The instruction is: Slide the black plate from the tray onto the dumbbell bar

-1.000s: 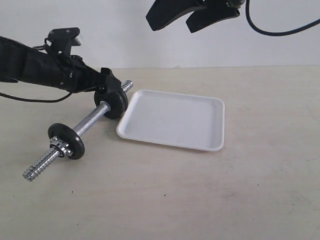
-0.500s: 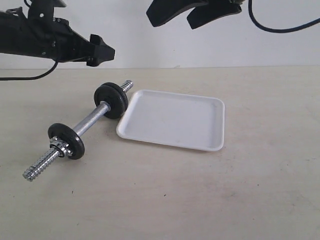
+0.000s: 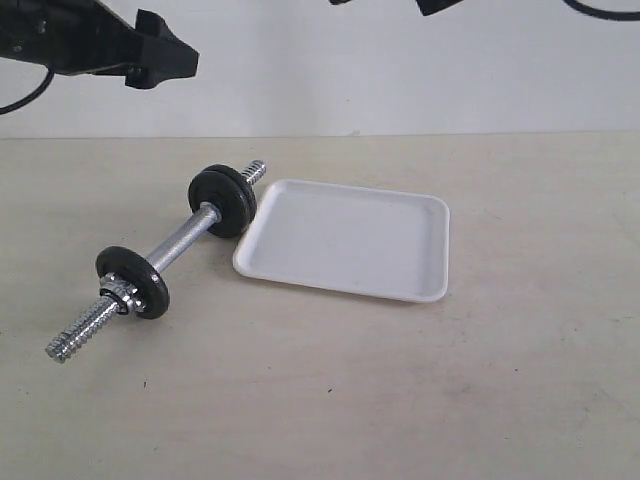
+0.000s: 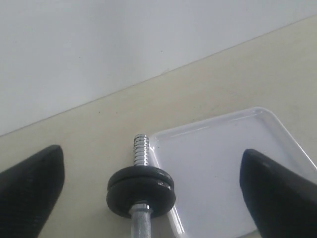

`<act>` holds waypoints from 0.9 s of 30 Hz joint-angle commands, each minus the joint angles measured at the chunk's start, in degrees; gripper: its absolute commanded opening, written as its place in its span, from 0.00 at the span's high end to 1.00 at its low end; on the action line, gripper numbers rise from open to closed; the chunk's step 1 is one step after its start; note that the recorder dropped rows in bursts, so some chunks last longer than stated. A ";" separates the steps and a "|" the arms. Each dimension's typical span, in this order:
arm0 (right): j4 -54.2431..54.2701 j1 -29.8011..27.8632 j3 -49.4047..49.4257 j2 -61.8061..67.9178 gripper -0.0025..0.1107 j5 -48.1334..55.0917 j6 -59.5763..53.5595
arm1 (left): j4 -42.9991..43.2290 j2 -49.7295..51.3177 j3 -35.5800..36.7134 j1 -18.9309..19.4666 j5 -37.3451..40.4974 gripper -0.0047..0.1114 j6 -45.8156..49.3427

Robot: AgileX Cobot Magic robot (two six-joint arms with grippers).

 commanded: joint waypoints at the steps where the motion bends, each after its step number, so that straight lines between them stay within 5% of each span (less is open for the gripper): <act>1: -1.75 -0.11 -0.16 -4.87 0.05 0.05 2.71 | 8.48 -5.71 -0.20 0.00 5.28 0.20 -9.68; 10: -1.79 -0.11 -0.16 -16.46 0.05 -0.47 -2.53 | 4.96 -22.41 -0.20 0.00 11.70 0.20 -11.46; 15: 0.89 -0.11 -0.16 -24.50 0.05 -9.95 -9.43 | 2.66 -34.89 1.49 0.00 11.70 0.20 -7.91; 27: 24.18 -0.11 8.79 -38.99 0.05 -3.80 -28.97 | 1.22 -72.71 22.74 0.00 7.10 0.20 -7.10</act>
